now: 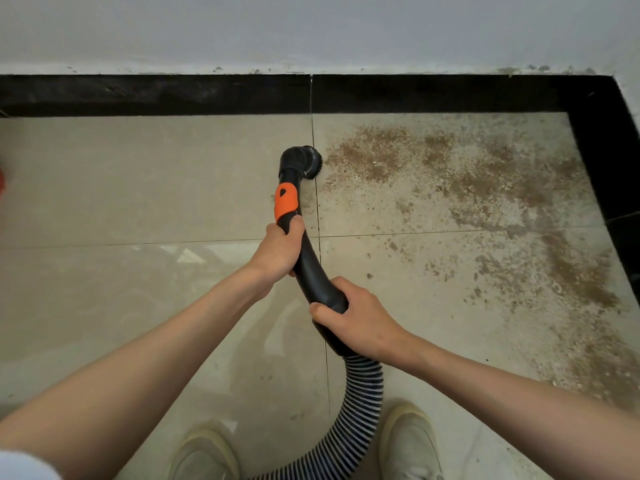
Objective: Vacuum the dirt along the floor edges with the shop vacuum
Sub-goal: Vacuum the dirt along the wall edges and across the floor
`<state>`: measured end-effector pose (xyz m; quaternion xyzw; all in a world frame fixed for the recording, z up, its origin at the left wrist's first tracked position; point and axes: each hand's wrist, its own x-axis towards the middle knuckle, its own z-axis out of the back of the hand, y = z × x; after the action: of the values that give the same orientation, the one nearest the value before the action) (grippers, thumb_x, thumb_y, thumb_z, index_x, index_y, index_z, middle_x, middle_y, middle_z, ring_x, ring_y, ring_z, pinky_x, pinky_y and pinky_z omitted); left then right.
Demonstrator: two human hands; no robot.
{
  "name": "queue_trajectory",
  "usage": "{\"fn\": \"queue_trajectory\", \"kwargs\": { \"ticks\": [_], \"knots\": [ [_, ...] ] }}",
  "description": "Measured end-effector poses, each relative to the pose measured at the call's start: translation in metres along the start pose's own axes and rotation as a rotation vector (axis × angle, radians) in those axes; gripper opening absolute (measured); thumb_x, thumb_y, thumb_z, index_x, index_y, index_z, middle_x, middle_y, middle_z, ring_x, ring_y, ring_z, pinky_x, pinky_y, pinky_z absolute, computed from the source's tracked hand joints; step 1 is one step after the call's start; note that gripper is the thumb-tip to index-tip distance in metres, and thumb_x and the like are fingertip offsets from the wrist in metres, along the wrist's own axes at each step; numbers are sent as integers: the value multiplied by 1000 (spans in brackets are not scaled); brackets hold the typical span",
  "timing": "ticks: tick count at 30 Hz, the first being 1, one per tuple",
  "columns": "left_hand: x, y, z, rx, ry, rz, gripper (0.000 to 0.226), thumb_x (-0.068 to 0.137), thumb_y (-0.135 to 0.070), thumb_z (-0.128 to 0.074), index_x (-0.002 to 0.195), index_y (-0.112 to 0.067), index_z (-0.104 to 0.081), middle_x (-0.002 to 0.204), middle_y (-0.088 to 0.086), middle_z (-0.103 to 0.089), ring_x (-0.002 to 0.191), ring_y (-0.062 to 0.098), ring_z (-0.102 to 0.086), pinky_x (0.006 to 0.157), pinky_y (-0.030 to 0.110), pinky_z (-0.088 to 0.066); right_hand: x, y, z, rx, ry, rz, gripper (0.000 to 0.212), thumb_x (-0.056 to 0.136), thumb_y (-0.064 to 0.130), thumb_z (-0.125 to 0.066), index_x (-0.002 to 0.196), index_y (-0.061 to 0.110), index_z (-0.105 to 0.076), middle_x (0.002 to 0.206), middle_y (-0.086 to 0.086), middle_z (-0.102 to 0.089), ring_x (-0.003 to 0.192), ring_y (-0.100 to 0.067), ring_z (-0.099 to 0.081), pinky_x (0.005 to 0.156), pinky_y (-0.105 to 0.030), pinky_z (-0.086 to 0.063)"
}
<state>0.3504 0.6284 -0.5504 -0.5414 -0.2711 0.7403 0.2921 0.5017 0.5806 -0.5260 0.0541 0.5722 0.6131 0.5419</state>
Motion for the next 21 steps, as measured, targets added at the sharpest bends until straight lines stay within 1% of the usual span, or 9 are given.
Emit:
{"fn": "queue_trajectory", "kwargs": {
  "ticks": [3,6,9,10,12,14,18,19,21],
  "knots": [
    [1,0,13,0,-35,25,49,98,-43,-32,124,-3,-41,90,8,-56,80,20,-58,63,30,-50,5,8,-3,-2,39,-5,18,86,35,-61,97,24,-51,84,6,-59,76,-12,-59,67,-24,-49],
    [-4,5,22,15,-96,52,49,99,-42,-31,127,-3,-40,91,7,-55,80,20,-57,60,29,-47,6,17,-8,-29,96,-5,23,87,37,-62,101,25,-50,83,7,-57,75,-10,-58,65,-21,-47],
    [-10,8,21,54,-166,74,50,100,-41,-31,130,-2,-38,103,11,-55,87,24,-56,56,26,-44,1,16,-13,-31,106,-19,25,86,39,-62,104,25,-50,84,7,-58,79,-14,-60,68,-26,-49],
    [-11,9,20,61,-181,74,50,100,-41,-31,130,-2,-38,104,11,-54,89,24,-55,57,26,-44,0,14,-15,-27,104,-21,26,86,39,-62,104,25,-50,85,6,-59,80,-15,-61,71,-28,-50],
    [-13,11,19,64,-194,69,51,99,-41,-31,130,-2,-39,104,11,-54,89,24,-55,64,29,-45,-1,11,-18,-10,102,-20,26,86,39,-62,105,25,-50,85,5,-59,80,-17,-61,74,-32,-52],
    [-13,13,18,73,-193,76,51,99,-42,-31,130,-2,-39,106,13,-56,90,24,-56,69,32,-45,-1,7,-20,2,109,-10,27,86,39,-62,105,25,-50,85,5,-58,80,-17,-61,74,-32,-53],
    [-13,22,19,91,-242,58,51,99,-41,-31,130,-2,-39,108,13,-55,89,24,-55,60,26,-44,1,1,-22,5,134,34,26,87,37,-62,105,24,-49,84,6,-57,80,-16,-60,70,-27,-50],
    [-15,22,20,85,-246,55,51,99,-42,-31,130,-1,-39,109,15,-56,89,24,-56,58,26,-43,0,1,-21,6,141,38,26,87,37,-62,105,23,-50,85,6,-58,80,-16,-60,70,-27,-51],
    [-22,22,23,62,-255,60,52,99,-42,-32,129,0,-40,112,17,-57,90,25,-57,59,27,-45,-5,5,-19,11,162,44,26,86,37,-62,105,22,-52,87,4,-59,82,-17,-61,73,-30,-52]
  ]
}}
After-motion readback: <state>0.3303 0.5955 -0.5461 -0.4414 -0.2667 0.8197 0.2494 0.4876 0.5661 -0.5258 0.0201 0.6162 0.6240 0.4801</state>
